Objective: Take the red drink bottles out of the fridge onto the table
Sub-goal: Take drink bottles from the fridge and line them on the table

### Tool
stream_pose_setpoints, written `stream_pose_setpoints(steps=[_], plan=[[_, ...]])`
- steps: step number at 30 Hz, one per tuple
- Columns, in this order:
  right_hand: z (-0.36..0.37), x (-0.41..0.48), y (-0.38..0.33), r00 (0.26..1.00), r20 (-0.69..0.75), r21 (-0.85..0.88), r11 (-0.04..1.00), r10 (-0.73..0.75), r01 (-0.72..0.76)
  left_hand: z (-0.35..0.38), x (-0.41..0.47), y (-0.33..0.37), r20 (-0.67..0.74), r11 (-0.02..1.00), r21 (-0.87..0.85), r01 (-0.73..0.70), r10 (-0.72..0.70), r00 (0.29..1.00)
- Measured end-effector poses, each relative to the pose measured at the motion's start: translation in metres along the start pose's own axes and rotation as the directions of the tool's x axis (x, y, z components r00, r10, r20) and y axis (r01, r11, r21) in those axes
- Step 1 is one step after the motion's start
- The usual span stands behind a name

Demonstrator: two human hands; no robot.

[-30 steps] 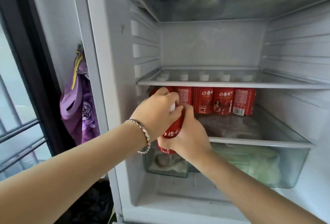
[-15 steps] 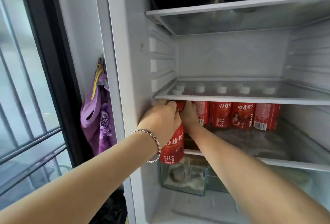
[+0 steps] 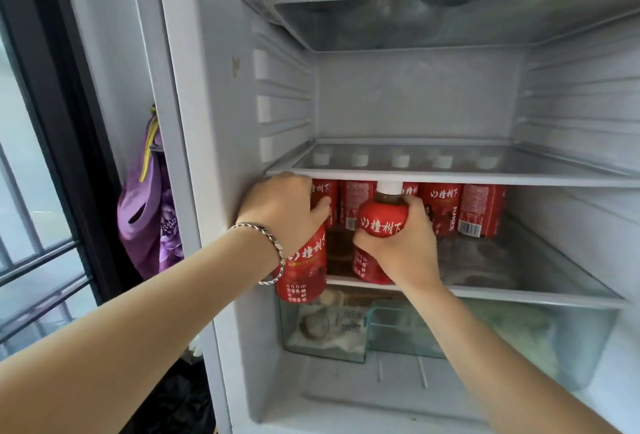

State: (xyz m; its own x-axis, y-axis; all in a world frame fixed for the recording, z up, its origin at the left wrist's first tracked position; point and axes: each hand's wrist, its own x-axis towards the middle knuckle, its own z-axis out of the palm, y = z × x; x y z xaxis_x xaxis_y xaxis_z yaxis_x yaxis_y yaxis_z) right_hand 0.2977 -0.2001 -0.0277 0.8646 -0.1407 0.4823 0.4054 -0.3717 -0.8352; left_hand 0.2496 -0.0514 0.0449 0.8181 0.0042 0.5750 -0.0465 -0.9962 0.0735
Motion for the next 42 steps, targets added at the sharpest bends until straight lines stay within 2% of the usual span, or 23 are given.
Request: stream_pose_setpoints(steps=[5, 9, 12, 16, 20, 24, 28, 31, 33, 34, 36, 37, 39, 41, 42], plan=[[-0.025, -0.023, -0.002, 0.998, -0.065, -0.069, 0.997, -0.021, 0.017, 0.005, 0.004, -0.001, -0.007, 0.995, 0.093, -0.047, 0.048, 0.999], [-0.031, -0.044, -0.004, 0.991, -0.067, -0.135, 0.985, -0.116, 0.107, 0.0, 0.002, 0.004, 0.026, 0.995, 0.013, -0.101, 0.101, 0.995], [-0.03, -0.046, -0.014, 0.973, 0.048, -0.344, 0.911, -0.225, 0.228, -0.003, -0.005, 0.012, 0.035, 0.972, 0.084, -0.221, 0.218, 0.975], [-0.041, -0.032, -0.026, 0.92, 0.318, -0.526, 0.764, -0.23, 0.373, -0.005, -0.009, 0.017, 0.019, 0.932, 0.109, -0.345, 0.345, 0.939], [-0.055, -0.026, -0.035, 0.887, 0.391, -0.562, 0.699, -0.246, 0.441, -0.006, -0.002, 0.019, 0.019, 0.854, 0.169, -0.492, 0.497, 0.868], [-0.066, -0.024, -0.04, 0.889, 0.372, -0.533, 0.723, -0.267, 0.44, -0.004, 0.004, 0.023, -0.053, 0.797, 0.069, -0.601, 0.604, 0.795], [-0.072, -0.024, -0.03, 0.889, 0.391, -0.493, 0.762, -0.238, 0.42, 0.001, 0.008, 0.03, -0.141, 0.75, 0.04, -0.66, 0.658, 0.739], [-0.08, -0.02, -0.017, 0.891, 0.418, -0.326, 0.886, -0.176, 0.328, 0.004, 0.011, 0.036, -0.147, 0.737, 0.052, -0.674, 0.673, 0.725], [-0.091, -0.012, -0.005, 0.886, 0.452, -0.041, 0.989, -0.106, 0.139, 0.006, 0.016, 0.039, -0.145, 0.752, 0.077, -0.655, 0.659, 0.738], [-0.095, -0.005, 0.004, 0.907, 0.415, 0.127, 0.992, -0.075, 0.023, 0.007, 0.018, 0.041, -0.153, 0.754, 0.081, -0.652, 0.656, 0.739], [-0.101, 0.023, 0.038, 0.972, 0.223, 0.3, 0.943, 0.078, -0.144, 0.01, 0.022, 0.046, -0.154, 0.745, 0.099, -0.66, 0.667, 0.729], [-0.101, 0.037, 0.053, 0.981, 0.122, 0.254, 0.95, 0.153, -0.18, 0.012, 0.023, 0.048, -0.146, 0.742, 0.11, -0.662, 0.671, 0.727], [-0.101, 0.064, 0.081, 0.968, -0.053, 0.041, 0.969, 0.244, -0.242, 0.016, 0.026, 0.051, -0.135, 0.741, 0.139, -0.657, 0.672, 0.729], [-0.101, 0.086, 0.095, 0.941, -0.118, -0.084, 0.941, 0.317, -0.327, 0.019, 0.03, 0.051, -0.115, 0.755, 0.141, -0.64, 0.655, 0.747], [-0.101, 0.096, 0.098, 0.942, -0.121, -0.117, 0.938, 0.312, -0.325, 0.019, 0.031, 0.052, -0.099, 0.765, 0.139, -0.629, 0.642, 0.76]])
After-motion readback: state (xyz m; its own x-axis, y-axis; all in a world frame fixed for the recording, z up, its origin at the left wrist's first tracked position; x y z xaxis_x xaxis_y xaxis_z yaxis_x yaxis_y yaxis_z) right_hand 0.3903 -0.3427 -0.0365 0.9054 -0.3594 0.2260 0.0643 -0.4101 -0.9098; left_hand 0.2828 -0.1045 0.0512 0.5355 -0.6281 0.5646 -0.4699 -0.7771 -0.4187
